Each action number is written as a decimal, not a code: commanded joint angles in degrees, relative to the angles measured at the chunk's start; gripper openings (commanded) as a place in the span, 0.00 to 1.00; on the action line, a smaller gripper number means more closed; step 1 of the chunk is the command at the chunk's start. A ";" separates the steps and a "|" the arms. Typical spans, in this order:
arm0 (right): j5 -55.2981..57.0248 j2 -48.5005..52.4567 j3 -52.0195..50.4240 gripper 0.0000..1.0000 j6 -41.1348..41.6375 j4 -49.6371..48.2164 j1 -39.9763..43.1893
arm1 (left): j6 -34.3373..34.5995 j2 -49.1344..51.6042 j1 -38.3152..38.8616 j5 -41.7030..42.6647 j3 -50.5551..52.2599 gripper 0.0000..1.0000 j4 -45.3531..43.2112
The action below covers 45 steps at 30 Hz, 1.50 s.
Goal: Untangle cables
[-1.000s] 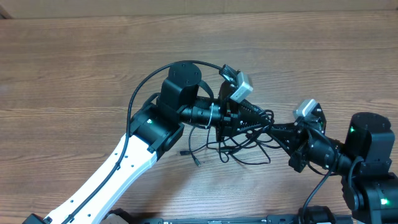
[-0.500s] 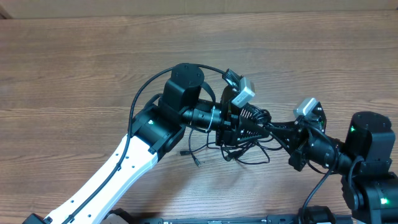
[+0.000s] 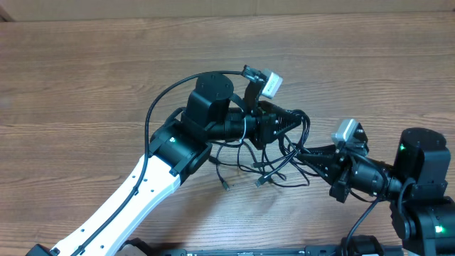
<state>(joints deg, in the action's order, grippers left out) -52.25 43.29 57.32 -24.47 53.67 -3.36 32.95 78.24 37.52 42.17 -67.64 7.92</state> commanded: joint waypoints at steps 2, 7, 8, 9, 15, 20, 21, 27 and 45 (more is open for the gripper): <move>-4.48 -0.57 1.27 0.04 -1.22 2.08 -0.22 | 6.12 0.13 0.37 -6.69 -0.87 0.04 -0.44; -3.17 -0.57 1.27 0.04 -4.35 8.15 -0.20 | 10.36 0.13 0.33 -13.35 -0.87 0.04 -0.13; -1.66 -0.57 1.27 0.04 -4.31 8.63 -0.20 | 10.34 0.13 0.33 -13.66 -0.87 0.04 -0.11; 1.11 -0.57 1.27 0.04 -3.43 8.79 -0.20 | 9.66 0.13 0.33 -13.64 -0.87 0.04 -0.02; 23.93 -0.57 1.27 0.08 13.29 7.45 -0.20 | -4.26 0.11 0.33 -4.81 -0.90 0.04 -0.04; 26.29 -0.57 1.27 0.86 15.74 5.70 -0.20 | -4.63 0.11 0.33 -4.66 -0.87 0.04 -0.02; 26.29 -0.57 1.27 0.98 15.74 5.38 -0.20 | -4.63 0.11 0.33 -4.68 -0.87 0.04 -0.02; 26.29 -0.57 1.27 1.00 15.72 4.48 -0.20 | -2.86 0.11 0.39 -4.31 -0.87 0.04 -0.48; 43.28 -0.39 3.08 1.00 27.47 -3.23 -0.15 | -26.77 0.09 0.35 10.67 -0.87 0.04 -0.28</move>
<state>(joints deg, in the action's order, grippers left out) -15.55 43.13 58.98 1.54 49.41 -3.42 10.24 78.24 37.89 45.63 -67.64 9.72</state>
